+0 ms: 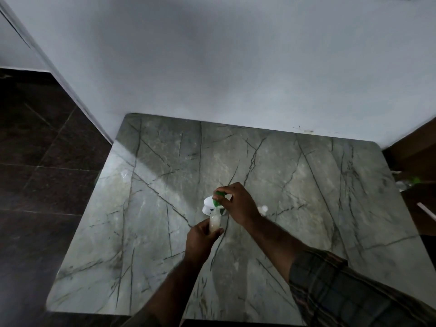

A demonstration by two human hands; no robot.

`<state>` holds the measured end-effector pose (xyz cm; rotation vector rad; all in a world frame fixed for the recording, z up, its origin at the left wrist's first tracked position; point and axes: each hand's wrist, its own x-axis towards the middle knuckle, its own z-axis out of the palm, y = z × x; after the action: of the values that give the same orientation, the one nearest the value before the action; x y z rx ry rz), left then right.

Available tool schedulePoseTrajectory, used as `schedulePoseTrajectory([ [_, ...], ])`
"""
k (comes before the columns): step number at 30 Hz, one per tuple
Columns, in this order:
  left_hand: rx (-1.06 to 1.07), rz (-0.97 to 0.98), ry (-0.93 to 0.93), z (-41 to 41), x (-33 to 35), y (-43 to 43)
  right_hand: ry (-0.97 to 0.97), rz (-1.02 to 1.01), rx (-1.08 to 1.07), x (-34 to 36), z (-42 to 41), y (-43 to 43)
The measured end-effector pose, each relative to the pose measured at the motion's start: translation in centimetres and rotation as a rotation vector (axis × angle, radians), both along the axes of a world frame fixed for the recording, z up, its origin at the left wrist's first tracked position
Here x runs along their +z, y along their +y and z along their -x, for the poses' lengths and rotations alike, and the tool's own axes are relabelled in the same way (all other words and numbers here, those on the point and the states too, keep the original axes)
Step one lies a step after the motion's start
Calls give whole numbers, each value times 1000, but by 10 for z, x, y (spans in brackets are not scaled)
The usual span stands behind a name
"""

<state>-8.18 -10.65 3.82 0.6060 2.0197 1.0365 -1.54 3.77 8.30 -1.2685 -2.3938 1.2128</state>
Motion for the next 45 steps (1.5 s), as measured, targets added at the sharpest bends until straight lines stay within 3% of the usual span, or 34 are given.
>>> schedulePoseTrajectory([
  [13, 19, 8, 2, 2, 3, 1, -41, -104, 18, -6, -2, -4],
  [45, 69, -43, -88, 5, 3, -13, -93, -125, 108, 4, -2, 4],
])
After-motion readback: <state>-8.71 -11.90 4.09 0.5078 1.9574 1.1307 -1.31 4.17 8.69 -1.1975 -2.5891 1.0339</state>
